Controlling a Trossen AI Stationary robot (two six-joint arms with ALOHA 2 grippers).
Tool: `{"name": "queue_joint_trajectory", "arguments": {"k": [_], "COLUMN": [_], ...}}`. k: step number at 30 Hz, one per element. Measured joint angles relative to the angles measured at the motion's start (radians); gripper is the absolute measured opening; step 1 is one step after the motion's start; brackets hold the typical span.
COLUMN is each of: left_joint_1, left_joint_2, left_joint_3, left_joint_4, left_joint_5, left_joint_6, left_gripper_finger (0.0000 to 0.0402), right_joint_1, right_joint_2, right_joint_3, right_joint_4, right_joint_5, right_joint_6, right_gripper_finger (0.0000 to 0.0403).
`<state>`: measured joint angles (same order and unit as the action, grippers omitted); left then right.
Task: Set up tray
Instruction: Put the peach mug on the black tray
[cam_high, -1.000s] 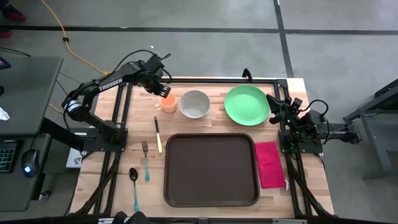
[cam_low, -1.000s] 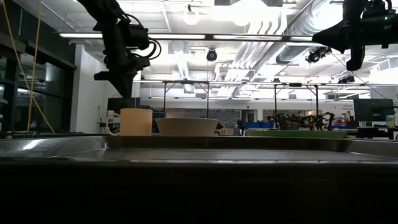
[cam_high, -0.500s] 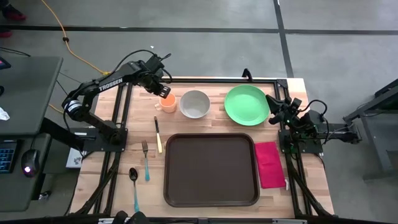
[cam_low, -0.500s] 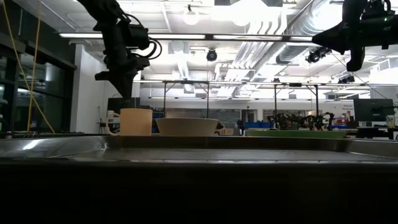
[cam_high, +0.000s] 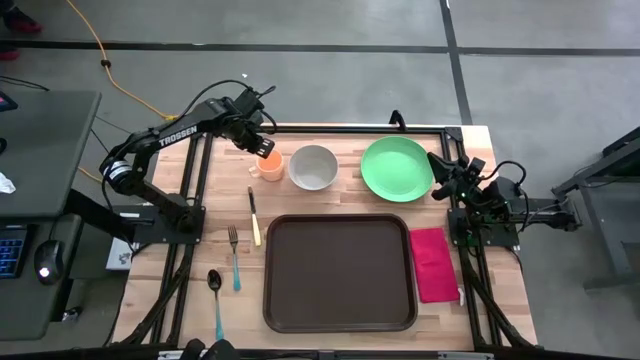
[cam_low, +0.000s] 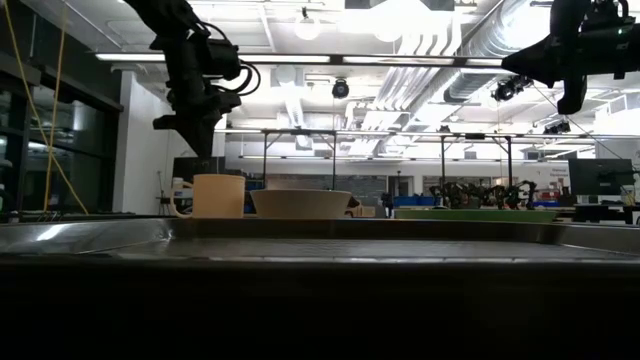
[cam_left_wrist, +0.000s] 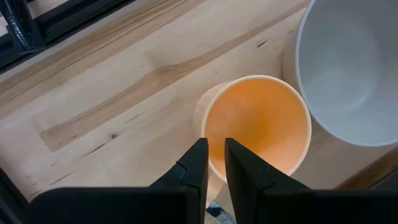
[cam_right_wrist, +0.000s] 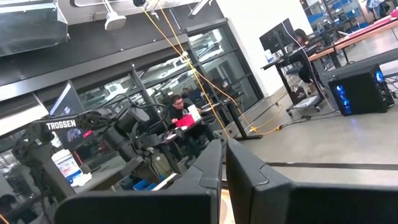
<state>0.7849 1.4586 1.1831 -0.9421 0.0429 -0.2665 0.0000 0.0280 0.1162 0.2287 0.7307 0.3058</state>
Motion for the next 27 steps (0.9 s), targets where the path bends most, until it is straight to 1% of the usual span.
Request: {"name": "queue_joint_trajectory", "arguments": {"k": [7, 11, 27], "left_joint_1": [0.000, 0.000, 0.000], "left_joint_2": [0.000, 0.000, 0.000], "left_joint_3": [-0.001, -0.001, -0.001], "left_joint_4": [0.000, -0.003, 0.007], "left_joint_5": [0.000, -0.031, -0.036], "left_joint_6": [0.000, -0.002, 0.012], "left_gripper_finger": [0.0086, 0.0086, 0.0086], "right_joint_1": [0.000, 0.000, 0.000], "right_joint_2": [0.000, 0.000, 0.000], "right_joint_3": [0.000, 0.000, 0.000], "right_joint_4": [0.000, 0.000, 0.001], "right_joint_5": [0.000, 0.000, 0.000], "right_joint_6": [0.000, 0.000, 0.000], "right_gripper_finger": [0.0000, 0.0000, 0.0000]}}
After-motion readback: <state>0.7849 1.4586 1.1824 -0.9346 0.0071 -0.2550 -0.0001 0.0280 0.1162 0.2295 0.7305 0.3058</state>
